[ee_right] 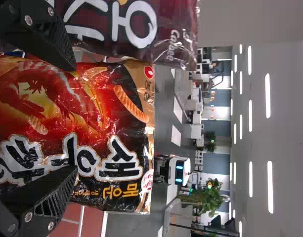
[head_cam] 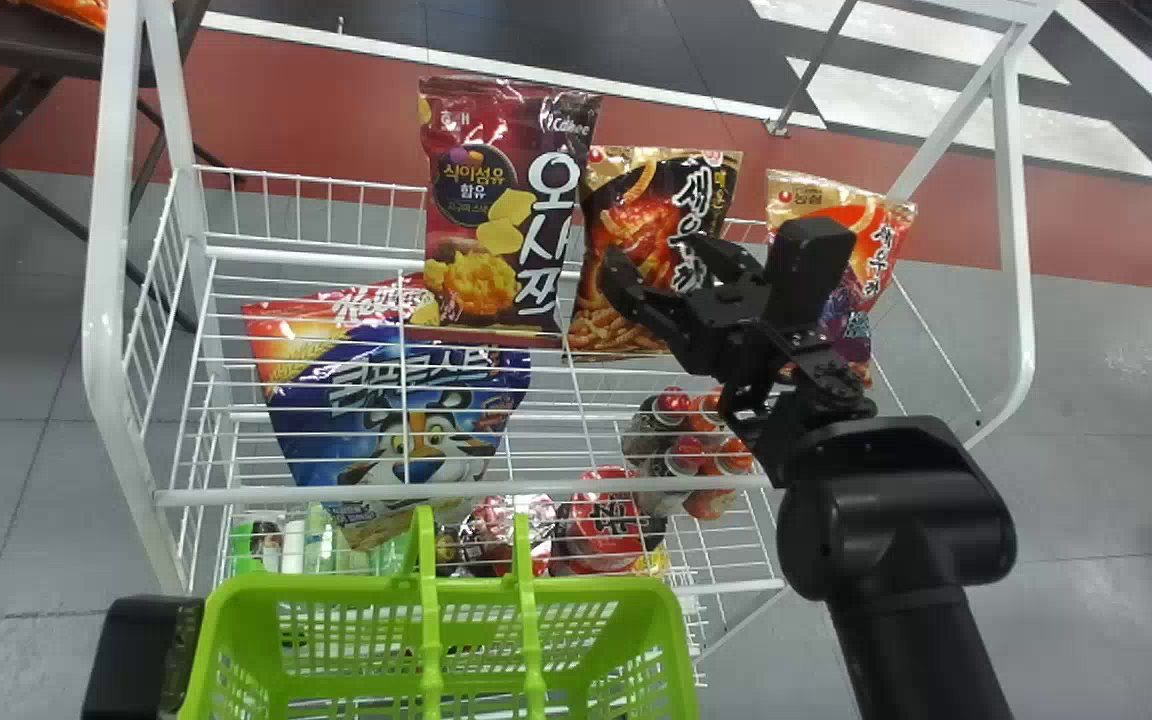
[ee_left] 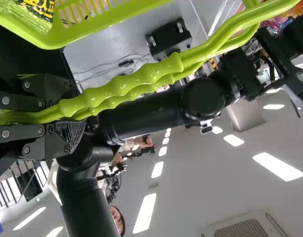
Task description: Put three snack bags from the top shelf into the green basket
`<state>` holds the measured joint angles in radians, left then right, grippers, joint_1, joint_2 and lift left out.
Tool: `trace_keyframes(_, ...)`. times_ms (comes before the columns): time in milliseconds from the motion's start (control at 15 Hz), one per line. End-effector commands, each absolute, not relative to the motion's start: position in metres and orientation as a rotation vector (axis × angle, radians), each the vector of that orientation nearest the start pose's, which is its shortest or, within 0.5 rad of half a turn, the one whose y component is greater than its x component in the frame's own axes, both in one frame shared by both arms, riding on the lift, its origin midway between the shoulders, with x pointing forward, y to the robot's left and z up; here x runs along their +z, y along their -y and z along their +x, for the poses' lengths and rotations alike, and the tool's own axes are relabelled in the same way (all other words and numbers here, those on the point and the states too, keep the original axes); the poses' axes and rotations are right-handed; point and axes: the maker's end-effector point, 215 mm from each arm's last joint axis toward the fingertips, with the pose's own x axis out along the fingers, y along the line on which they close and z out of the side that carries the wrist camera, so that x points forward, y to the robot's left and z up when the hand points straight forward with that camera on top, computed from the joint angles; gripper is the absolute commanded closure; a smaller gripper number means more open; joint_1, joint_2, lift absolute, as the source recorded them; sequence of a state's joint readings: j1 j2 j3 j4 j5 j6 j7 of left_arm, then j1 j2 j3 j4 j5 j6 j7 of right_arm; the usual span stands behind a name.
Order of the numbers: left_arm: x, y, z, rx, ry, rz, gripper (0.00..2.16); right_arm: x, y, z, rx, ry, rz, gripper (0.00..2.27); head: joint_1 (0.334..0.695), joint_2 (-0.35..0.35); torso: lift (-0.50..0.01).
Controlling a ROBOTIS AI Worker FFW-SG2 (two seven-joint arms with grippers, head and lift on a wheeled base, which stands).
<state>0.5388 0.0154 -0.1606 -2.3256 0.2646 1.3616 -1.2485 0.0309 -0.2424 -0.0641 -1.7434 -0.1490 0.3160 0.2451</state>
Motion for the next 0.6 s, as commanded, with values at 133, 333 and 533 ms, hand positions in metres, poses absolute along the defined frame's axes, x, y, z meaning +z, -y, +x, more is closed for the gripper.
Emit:
trace_keyframes(133, -0.333, 0.055, 0.155, -1.449, -0.914, -0.897, 1.63, -0.341, 0.280, 0.578, 0.194, -0.165, -0.062, 2.09, 0.695, -0.350, -0.045)
trace_keyframes(333, -0.333, 0.055, 0.156, -1.448, -0.909, -0.897, 1.63, -0.327, 0.290, 0.571, 0.148, -0.122, -0.066, 2.13, 0.695, -0.350, -0.045)
trace_keyframes(533, -0.332, 0.054, 0.156, -1.450, -0.906, -0.898, 1.63, -0.307, 0.300, 0.551, 0.133, -0.085, -0.023, 2.13, 0.695, -0.350, -0.045)
